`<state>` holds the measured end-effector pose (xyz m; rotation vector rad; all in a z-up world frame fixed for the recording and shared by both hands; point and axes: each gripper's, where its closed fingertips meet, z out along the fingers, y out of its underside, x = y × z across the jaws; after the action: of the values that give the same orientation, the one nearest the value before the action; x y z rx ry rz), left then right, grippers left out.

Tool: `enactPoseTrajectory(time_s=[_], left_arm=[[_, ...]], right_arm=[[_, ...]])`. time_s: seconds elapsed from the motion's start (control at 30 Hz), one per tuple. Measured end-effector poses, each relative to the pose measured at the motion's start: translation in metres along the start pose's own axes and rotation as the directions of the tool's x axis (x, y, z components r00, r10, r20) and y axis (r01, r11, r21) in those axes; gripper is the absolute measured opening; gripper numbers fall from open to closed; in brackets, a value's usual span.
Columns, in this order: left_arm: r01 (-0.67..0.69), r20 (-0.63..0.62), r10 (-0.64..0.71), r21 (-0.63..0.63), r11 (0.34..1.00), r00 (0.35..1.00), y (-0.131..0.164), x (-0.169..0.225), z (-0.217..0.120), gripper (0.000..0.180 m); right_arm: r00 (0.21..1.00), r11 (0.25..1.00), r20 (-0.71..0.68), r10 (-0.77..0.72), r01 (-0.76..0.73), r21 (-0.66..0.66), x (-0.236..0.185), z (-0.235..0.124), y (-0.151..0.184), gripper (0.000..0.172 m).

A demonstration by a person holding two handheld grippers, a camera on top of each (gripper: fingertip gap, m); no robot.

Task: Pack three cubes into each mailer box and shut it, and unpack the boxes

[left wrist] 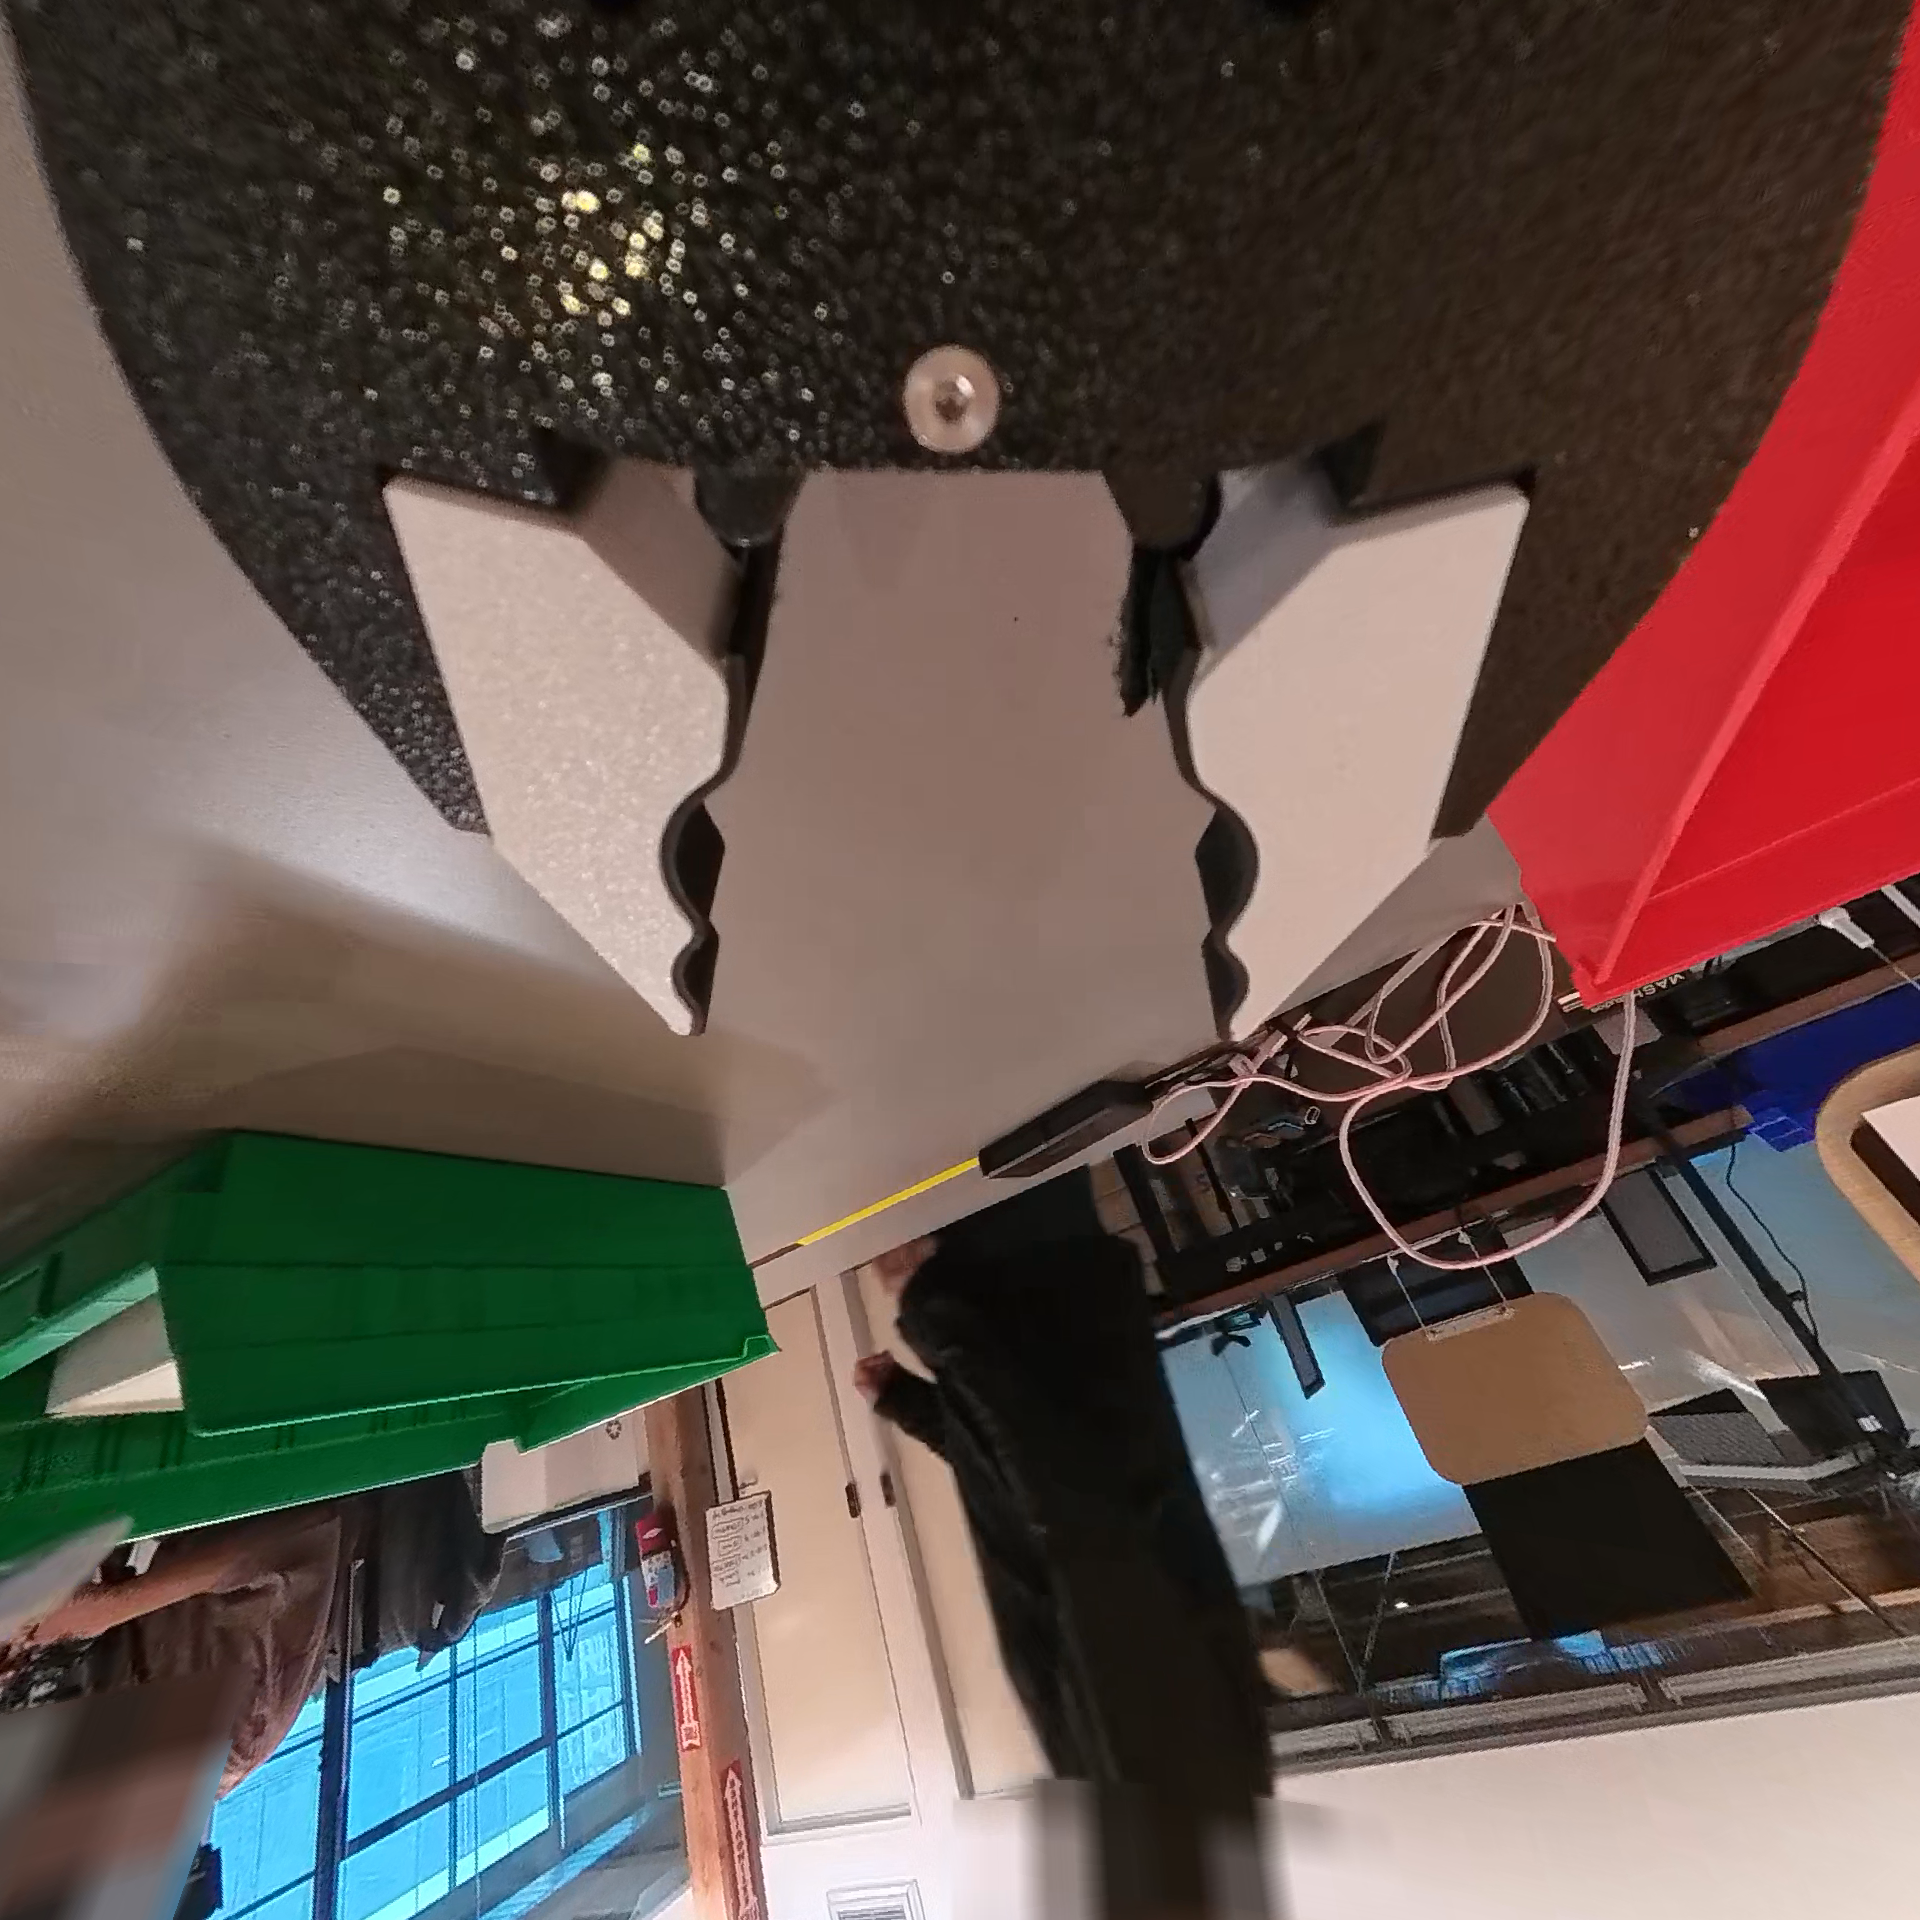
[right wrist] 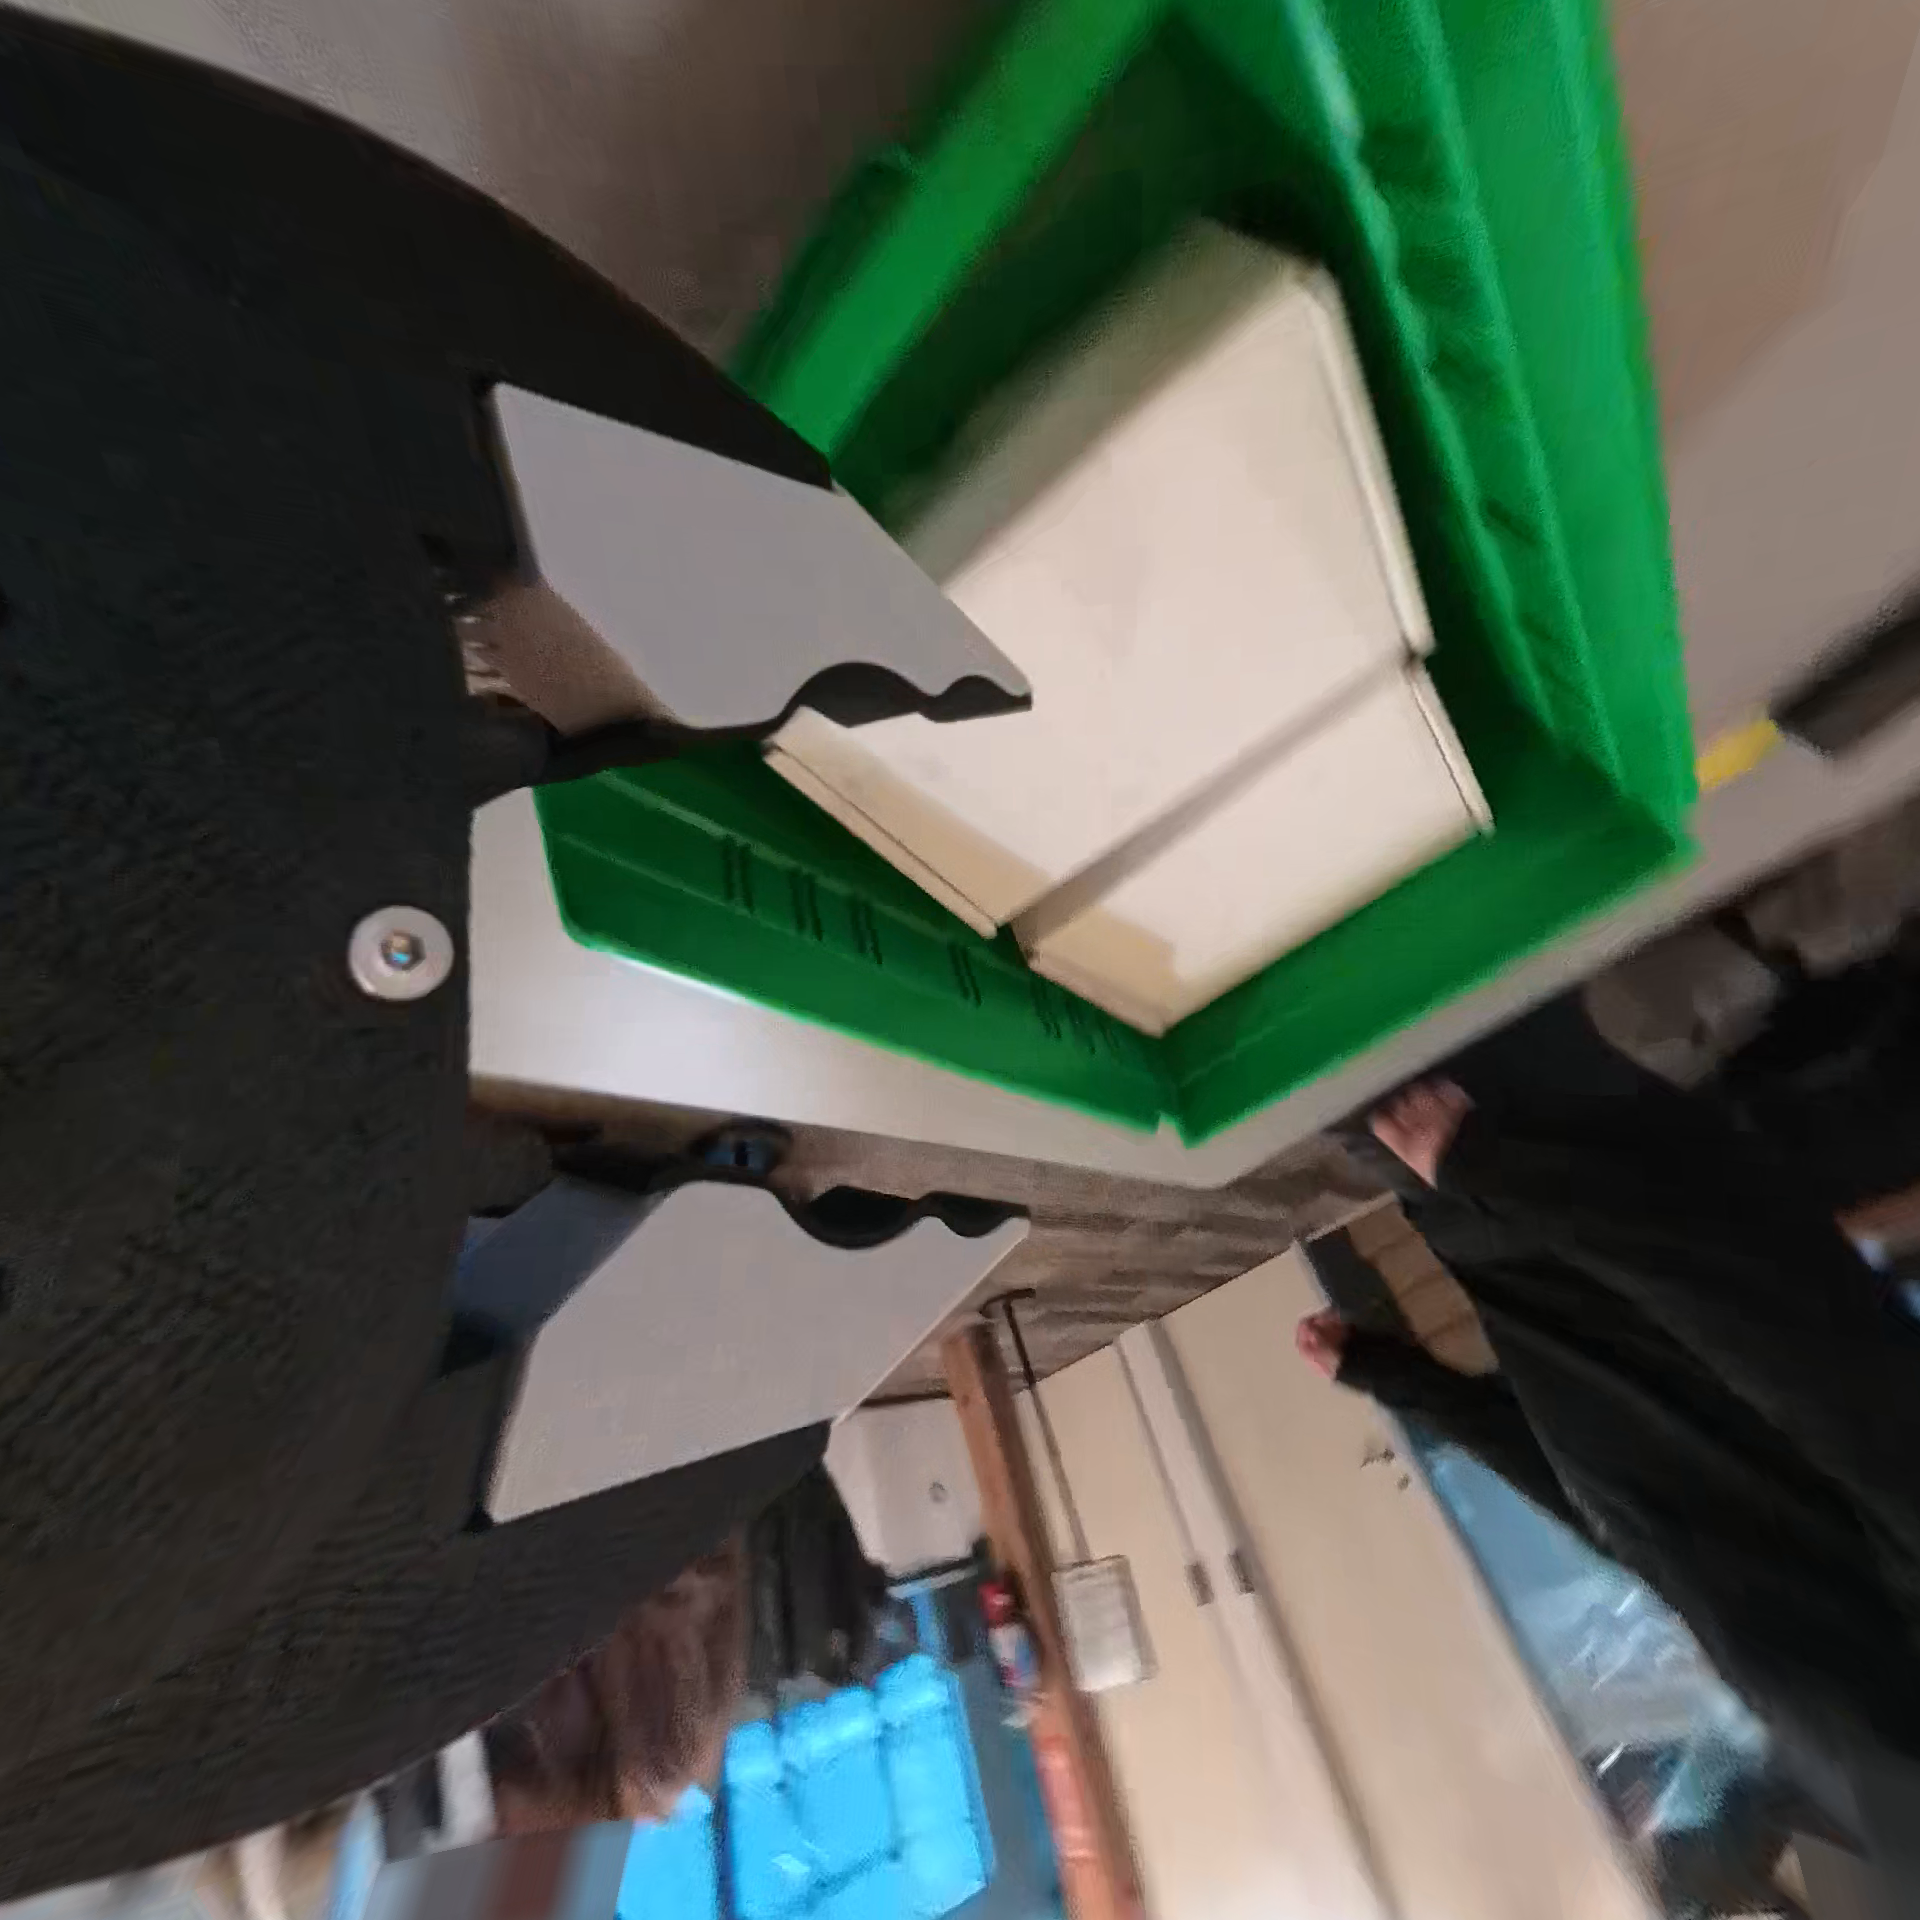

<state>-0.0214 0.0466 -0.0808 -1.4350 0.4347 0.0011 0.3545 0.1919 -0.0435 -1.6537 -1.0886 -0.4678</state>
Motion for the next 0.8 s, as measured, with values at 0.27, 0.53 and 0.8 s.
enactPoseTrajectory(time_s=[0.27,0.53,0.8], left_arm=[[0.027,0.057,-0.028,0.017,0.999,0.998,-0.003,-0.012,-0.003,0.105],[0.044,0.422,0.035,-0.176,0.983,0.906,-0.002,-0.091,-0.047,0.109],[-0.028,0.568,0.122,-0.172,0.985,0.814,-0.019,-0.142,-0.087,0.116]], right_arm=[[0.852,0.835,-0.087,0.517,-0.524,-0.169,0.032,0.011,0.083,0.090],[0.707,0.691,0.099,0.701,-0.638,-0.339,-0.015,0.038,0.113,0.062],[0.704,0.709,0.164,0.691,-0.618,-0.340,-0.028,0.046,0.101,0.009]])
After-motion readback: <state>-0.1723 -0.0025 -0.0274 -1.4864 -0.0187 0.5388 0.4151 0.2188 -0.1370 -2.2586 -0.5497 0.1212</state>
